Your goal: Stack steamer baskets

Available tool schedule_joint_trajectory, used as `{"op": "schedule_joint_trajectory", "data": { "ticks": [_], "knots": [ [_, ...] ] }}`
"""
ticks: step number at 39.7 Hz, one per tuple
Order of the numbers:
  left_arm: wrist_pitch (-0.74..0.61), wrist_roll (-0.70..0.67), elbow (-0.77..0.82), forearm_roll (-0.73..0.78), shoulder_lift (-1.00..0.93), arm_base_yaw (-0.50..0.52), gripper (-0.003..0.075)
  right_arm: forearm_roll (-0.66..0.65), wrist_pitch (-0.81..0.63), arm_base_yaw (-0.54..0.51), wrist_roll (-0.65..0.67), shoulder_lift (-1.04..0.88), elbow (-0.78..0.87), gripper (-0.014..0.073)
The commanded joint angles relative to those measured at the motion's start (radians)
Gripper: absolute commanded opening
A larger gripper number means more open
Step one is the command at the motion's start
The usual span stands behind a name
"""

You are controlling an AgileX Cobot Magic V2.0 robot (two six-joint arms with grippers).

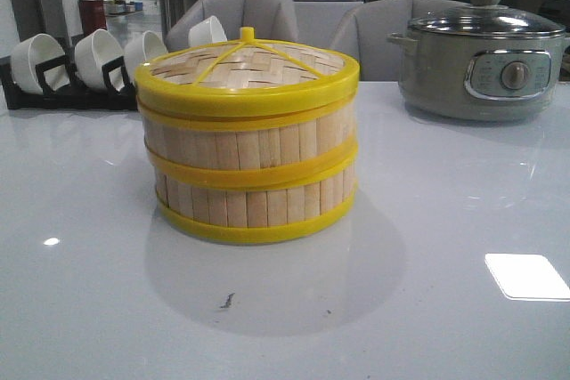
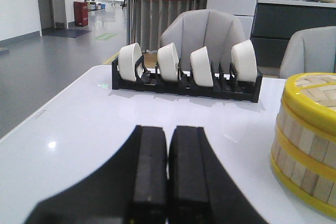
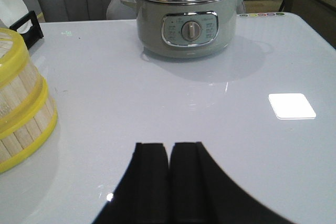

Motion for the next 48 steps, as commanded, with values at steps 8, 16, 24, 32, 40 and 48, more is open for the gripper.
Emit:
{"op": "schedule_joint_trajectory", "data": {
  "ticks": [8, 16, 24, 32, 40, 48],
  "knots": [
    [-0.063, -0.005, 0.031, -0.020, -0.076, 0.003, 0.0083, -0.001, -0.085, -0.005, -0.004, 0.009, -0.030, 0.0051],
    [-0.063, -0.005, 0.031, -0.002, -0.077, 0.003, 0.0083, -0.001, -0.085, -0.005, -0.004, 0.009, -0.030, 0.0051],
    [-0.089, -0.005, 0.031, 0.024, -0.077, 0.003, 0.0083, -0.001, -0.085, -0.005, -0.004, 0.009, -0.030, 0.0051],
    [-0.094, -0.005, 0.031, 0.024, -0.077, 0.003, 0.0083, -0.001, -0.085, -0.005, -0.004, 0.009, -0.030, 0.0051],
    [-0.094, -0.003, 0.031, 0.028, -0.077, 0.003, 0.0083, -0.001, -0.085, -0.005, -0.004, 0.009, -0.030, 0.0051],
    [-0.094, -0.003, 0.031, 0.032, -0.077, 0.003, 0.0083, -0.001, -0.085, -0.005, -0.004, 0.009, -0.030, 0.0051]
  ]
}}
